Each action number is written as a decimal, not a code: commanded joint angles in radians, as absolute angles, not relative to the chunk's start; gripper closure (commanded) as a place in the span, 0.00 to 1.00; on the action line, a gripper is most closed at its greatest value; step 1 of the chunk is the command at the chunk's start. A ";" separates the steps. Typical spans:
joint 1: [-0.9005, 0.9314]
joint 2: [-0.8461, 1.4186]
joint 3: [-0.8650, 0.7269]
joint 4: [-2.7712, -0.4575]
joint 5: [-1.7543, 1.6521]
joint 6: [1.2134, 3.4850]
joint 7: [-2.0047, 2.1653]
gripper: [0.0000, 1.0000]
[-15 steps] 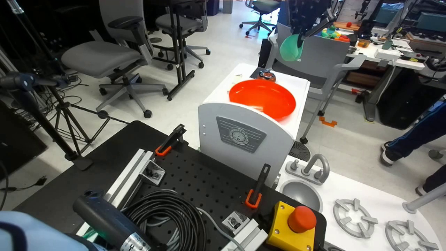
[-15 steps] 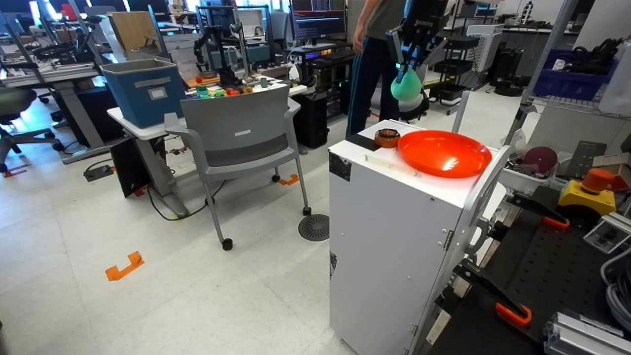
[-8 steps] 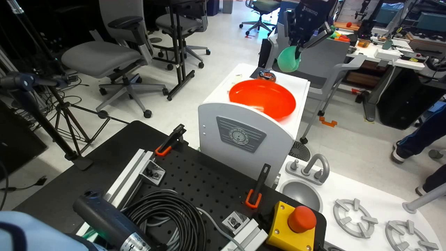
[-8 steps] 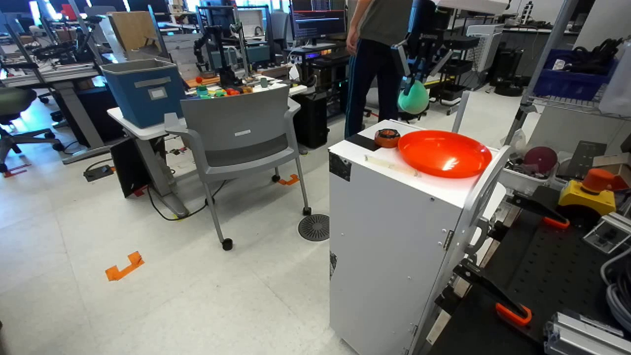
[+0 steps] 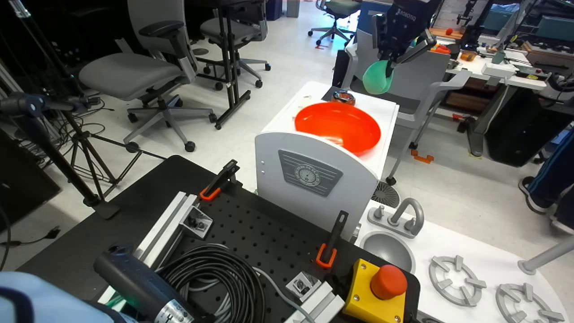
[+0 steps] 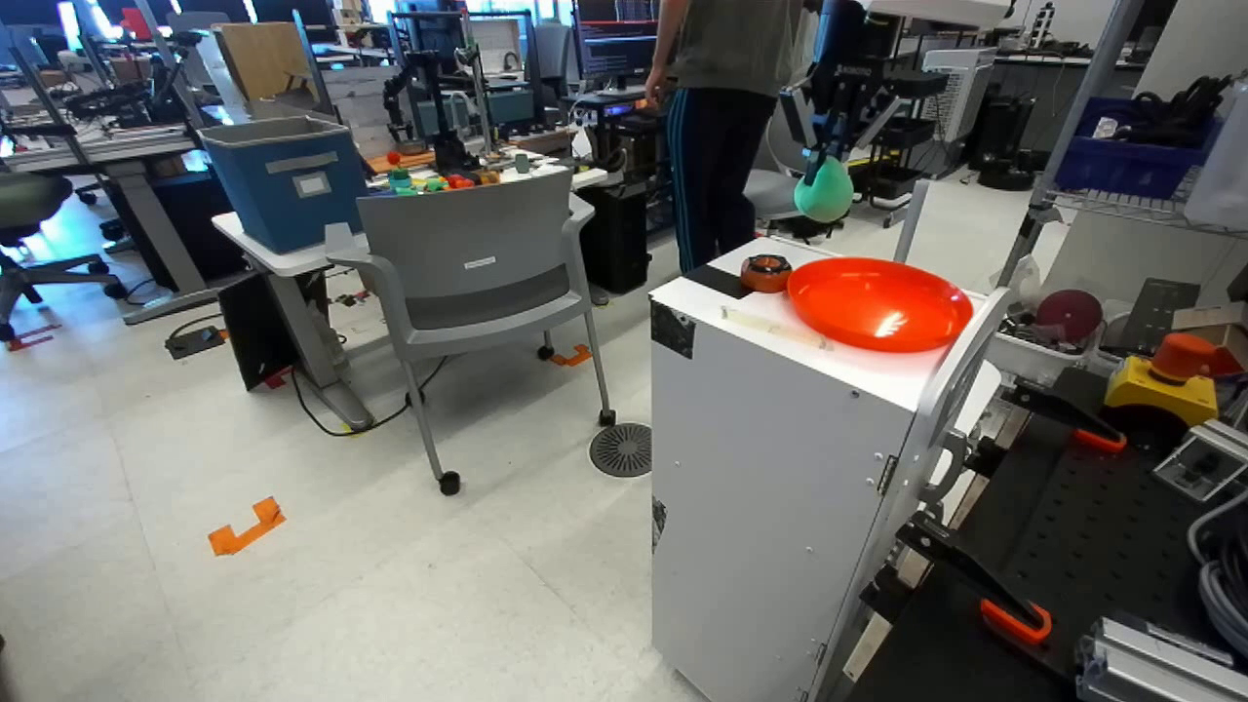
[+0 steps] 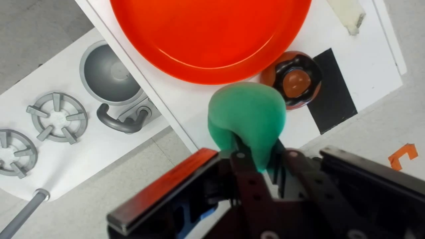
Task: Pick up the green plush toy from the orange plate and put it on the counter
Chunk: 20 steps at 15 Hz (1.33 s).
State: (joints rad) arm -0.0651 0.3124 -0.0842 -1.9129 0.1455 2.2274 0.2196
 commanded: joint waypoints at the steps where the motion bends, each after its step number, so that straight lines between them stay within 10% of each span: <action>1: -0.072 0.330 -0.091 -1.882 0.147 2.237 0.243 0.96; 20: -0.015 0.344 -0.162 -1.900 -0.074 2.335 0.507 0.96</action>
State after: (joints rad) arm -0.0372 0.3449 -0.1454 -1.9074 -0.0407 2.3672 0.4839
